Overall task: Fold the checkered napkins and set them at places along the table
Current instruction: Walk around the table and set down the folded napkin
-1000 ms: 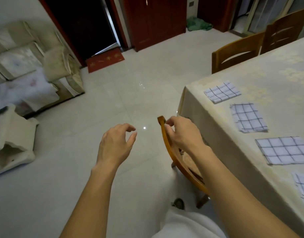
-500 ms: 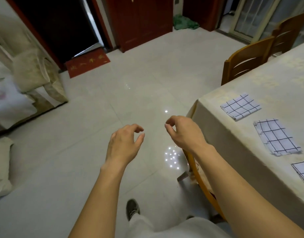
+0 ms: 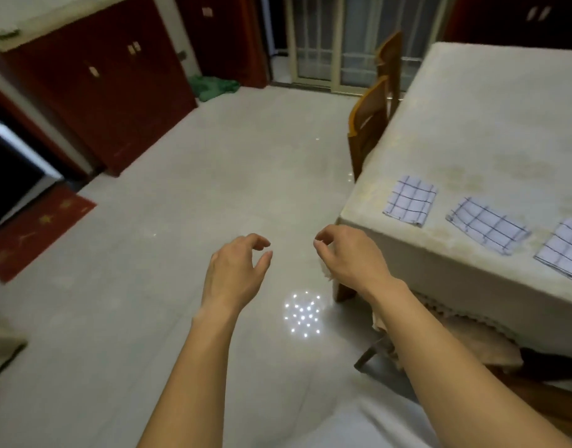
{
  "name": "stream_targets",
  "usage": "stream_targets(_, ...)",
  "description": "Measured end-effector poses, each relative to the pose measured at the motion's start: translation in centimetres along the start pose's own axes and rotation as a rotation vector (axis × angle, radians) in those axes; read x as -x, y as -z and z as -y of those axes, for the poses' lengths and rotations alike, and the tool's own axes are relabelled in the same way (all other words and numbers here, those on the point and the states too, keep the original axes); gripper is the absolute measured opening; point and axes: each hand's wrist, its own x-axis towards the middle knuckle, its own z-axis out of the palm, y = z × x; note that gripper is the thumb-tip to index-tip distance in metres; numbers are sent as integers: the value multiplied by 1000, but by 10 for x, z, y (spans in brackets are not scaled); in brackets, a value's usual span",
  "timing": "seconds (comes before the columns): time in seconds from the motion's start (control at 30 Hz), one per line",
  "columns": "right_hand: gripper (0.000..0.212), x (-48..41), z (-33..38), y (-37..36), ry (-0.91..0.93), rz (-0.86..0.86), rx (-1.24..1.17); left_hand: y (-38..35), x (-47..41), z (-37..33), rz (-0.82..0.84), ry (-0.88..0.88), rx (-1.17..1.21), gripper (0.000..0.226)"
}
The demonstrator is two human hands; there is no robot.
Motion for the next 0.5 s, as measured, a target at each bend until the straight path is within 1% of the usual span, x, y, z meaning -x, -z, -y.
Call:
stream_targets(0.1, 33, -30, -8, 6, -86, -61, -68, -8, -46, -7, 50, -103, 9, 27)
stream_targets(0.33, 32, -148, -5, 20, -87, -199, -154, -8, -169, -13, 98, -219, -86, 26)
stream_targets(0.43, 32, -179, -12, 22, -118, -238, -163, -10, -219, -17, 104, -256, -104, 25)
stream_targets(0.5, 33, -190, -25, 28, -166, -266, -161, -22, -247, -29, 146, -311, -80, 25)
